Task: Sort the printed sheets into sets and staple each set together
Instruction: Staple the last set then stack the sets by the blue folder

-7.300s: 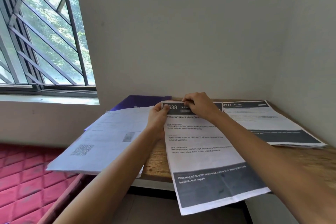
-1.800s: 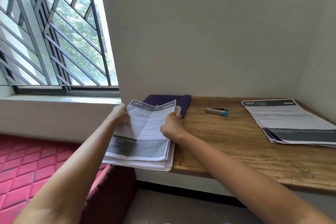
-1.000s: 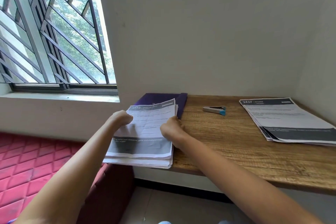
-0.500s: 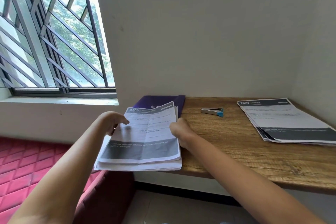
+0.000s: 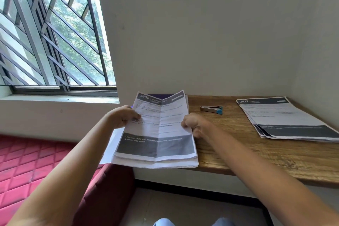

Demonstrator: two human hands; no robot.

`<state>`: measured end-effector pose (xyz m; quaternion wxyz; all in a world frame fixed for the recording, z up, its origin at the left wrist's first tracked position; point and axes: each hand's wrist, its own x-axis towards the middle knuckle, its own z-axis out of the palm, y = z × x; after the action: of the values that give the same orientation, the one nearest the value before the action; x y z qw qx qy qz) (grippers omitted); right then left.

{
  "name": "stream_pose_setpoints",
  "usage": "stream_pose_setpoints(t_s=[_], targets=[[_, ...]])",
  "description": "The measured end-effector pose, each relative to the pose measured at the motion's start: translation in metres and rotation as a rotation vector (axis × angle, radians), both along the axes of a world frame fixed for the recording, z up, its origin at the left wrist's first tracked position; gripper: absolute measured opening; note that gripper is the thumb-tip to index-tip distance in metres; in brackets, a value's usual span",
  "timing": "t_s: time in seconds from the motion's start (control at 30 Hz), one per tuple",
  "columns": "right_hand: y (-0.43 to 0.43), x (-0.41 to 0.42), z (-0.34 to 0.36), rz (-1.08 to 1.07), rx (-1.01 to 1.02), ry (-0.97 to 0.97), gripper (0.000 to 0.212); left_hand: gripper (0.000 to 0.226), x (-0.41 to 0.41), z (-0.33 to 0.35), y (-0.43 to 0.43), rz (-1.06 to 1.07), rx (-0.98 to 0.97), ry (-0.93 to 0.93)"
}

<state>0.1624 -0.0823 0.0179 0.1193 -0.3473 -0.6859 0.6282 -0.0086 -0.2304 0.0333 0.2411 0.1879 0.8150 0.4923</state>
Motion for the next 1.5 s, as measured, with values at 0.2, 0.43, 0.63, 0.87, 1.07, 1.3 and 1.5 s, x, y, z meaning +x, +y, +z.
stream_pose_setpoints(t_s=[0.2,0.43,0.63,0.87,1.07,1.3,1.5], targets=[[0.003,0.005,0.002,-0.004,-0.003,0.01,0.039,0.015,0.008,0.004,0.013,-0.018,-0.008,0.075],[-0.003,-0.004,0.008,0.035,0.028,0.016,0.041,0.033,0.004,0.004,0.008,0.039,-0.276,0.131],[-0.009,-0.011,0.004,0.02,0.021,0.042,0.042,0.051,-0.007,0.002,0.001,0.121,-0.351,0.046],[-0.002,-0.023,-0.002,-0.009,-0.042,0.088,0.044,0.023,-0.008,-0.004,-0.009,0.099,-0.197,-0.092],[0.015,-0.022,0.003,0.022,-0.099,0.11,0.042,0.029,-0.005,-0.002,-0.01,-0.048,0.156,-0.055],[0.059,-0.015,0.049,-0.041,0.196,0.424,0.037,0.044,0.019,0.046,0.031,0.013,0.659,0.274],[0.083,0.015,0.054,-0.11,0.424,0.613,0.029,0.023,0.037,0.053,0.065,-0.057,0.813,0.378]])
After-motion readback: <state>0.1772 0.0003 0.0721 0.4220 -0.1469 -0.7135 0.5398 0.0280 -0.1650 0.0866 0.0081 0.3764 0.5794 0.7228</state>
